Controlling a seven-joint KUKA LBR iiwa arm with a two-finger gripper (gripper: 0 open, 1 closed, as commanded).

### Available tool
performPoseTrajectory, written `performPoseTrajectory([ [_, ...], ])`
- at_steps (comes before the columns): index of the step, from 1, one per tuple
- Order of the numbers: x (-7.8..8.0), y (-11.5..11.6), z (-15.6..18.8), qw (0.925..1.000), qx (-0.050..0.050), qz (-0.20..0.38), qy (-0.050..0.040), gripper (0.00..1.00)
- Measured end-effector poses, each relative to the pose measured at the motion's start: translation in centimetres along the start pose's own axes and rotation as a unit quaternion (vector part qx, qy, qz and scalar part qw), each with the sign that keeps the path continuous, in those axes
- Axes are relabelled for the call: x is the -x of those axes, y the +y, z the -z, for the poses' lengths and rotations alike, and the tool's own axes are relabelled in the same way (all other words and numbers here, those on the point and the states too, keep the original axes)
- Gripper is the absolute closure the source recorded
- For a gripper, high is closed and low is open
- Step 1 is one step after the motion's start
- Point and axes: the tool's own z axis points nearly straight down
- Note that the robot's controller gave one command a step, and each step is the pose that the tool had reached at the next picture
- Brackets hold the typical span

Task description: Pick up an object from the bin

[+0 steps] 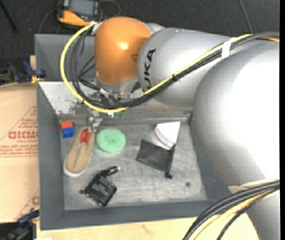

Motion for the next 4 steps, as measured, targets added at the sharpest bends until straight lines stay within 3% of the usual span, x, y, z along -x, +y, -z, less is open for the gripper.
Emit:
performPoseTrajectory([
  [1,-0.9,-2.2,4.4,0.9986,0.001,-0.052,0.0051,1.00],
  [2,-0.7,-3.6,8.0,0.9983,-0.001,-0.058,-0.0035,1.00],
  [3,-0.7,-1.5,5.5,0.9943,0.000,0.107,0.0007,1.00],
  [4,-1.1,1.3,0.1,0.9955,0.000,-0.094,0.0031,0.00],
])
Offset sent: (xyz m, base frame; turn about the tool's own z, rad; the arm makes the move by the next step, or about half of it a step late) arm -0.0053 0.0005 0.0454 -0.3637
